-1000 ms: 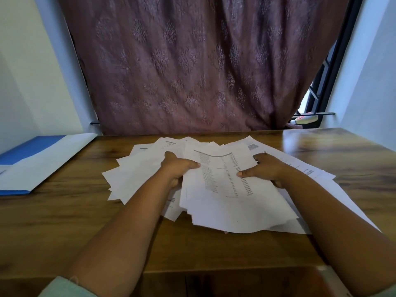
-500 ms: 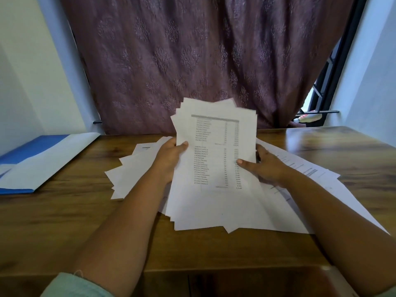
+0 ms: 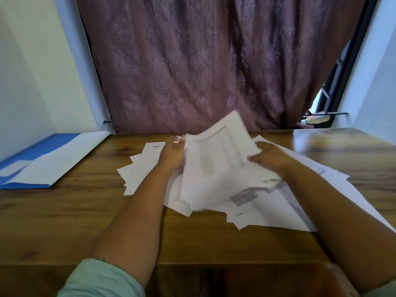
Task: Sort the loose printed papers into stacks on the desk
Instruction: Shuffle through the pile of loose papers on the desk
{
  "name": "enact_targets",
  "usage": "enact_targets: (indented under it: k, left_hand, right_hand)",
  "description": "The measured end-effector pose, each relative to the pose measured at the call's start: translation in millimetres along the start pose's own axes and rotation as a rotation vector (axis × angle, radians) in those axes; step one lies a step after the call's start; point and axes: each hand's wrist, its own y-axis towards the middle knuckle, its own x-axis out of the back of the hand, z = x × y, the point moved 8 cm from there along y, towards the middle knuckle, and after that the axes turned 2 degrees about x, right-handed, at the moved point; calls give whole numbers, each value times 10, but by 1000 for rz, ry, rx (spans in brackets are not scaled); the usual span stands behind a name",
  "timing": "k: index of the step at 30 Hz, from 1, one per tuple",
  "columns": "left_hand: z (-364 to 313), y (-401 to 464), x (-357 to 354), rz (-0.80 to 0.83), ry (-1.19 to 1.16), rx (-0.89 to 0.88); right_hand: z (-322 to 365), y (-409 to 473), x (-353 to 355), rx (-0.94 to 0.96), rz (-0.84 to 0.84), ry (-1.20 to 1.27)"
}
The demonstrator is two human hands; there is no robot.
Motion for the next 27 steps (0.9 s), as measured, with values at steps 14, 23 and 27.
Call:
enact_targets:
  k: [14,23,27]
  left_hand:
    - [228,-61,150,63,1069,80]
    - [44,-224,-253,122,601,134]
    - [11,-357,-386,176,379,183]
  right_hand:
    - [-120,-48,63,-183,-228,534]
    - [-267,-51,230,-46,199,-859]
    - [-221,6,12,-88,156,-984]
